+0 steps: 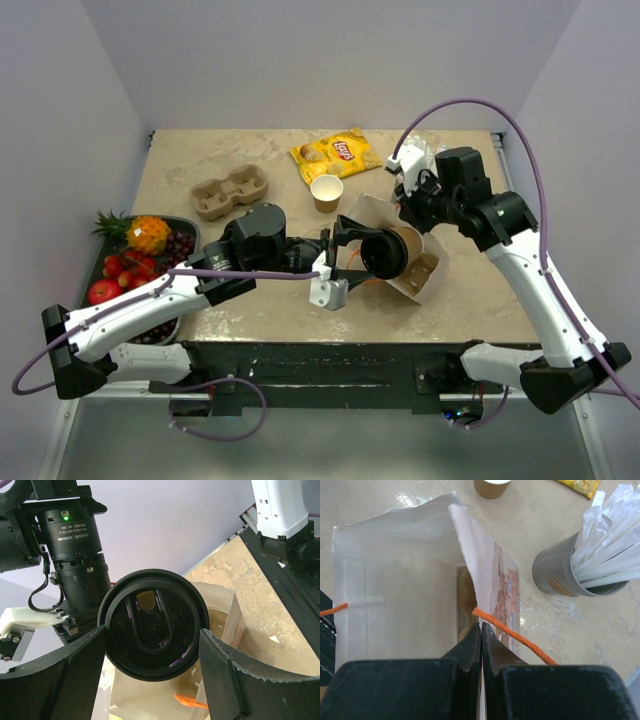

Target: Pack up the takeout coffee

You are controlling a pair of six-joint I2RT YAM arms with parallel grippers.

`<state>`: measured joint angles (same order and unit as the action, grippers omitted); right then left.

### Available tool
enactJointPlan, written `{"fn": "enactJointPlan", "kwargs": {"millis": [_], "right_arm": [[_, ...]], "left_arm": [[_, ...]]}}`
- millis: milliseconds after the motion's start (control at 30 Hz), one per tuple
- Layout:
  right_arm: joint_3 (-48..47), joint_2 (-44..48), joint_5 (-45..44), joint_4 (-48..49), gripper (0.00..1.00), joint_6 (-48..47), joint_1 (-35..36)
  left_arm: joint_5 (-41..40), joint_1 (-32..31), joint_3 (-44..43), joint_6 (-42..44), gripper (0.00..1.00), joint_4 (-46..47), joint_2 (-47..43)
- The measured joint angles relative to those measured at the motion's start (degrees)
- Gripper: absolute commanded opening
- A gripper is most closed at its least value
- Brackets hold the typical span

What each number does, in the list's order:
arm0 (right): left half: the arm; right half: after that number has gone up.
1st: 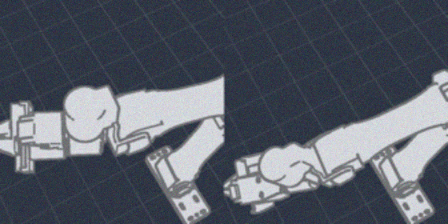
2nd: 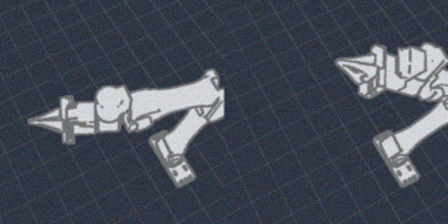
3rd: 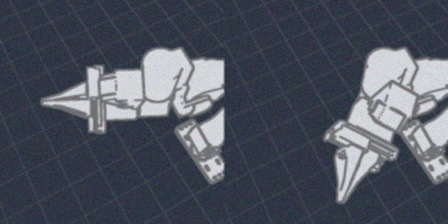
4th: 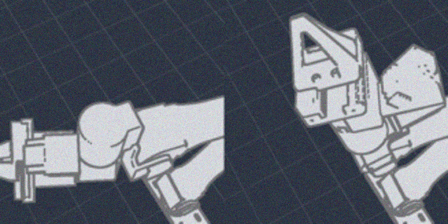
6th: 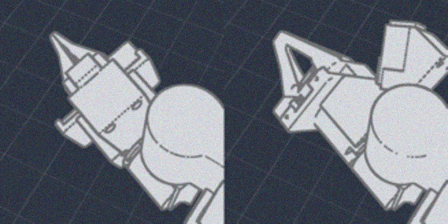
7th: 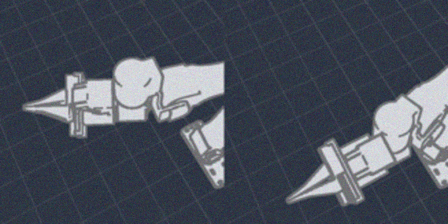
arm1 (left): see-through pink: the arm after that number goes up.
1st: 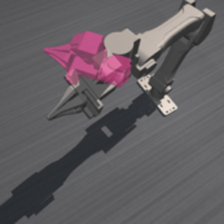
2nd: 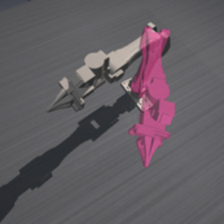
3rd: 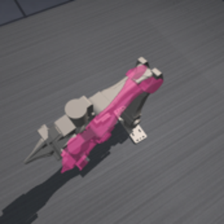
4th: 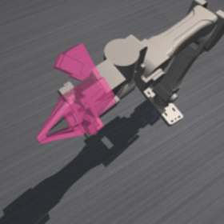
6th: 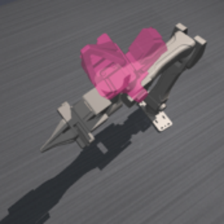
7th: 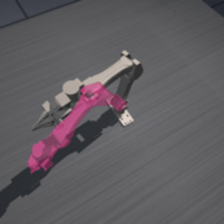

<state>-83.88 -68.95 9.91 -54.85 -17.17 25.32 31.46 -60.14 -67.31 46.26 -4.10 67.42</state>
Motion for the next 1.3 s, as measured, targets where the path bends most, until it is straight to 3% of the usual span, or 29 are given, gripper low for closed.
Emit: {"fn": "enactJointPlan", "kwargs": {"millis": [967,1300], "right_arm": [[0.8,-0.3,-0.4,2.1,0.0,0.2,0.7],[0.3,-1.2,-1.4,2.2,0.0,-1.1,0.7]], "left_arm": [[-5.1,-3.0,6.3,2.8,0.15,7.9,-6.0],[-5.9,-2.9,5.6,2.9,0.1,4.6,-2.1]]}}
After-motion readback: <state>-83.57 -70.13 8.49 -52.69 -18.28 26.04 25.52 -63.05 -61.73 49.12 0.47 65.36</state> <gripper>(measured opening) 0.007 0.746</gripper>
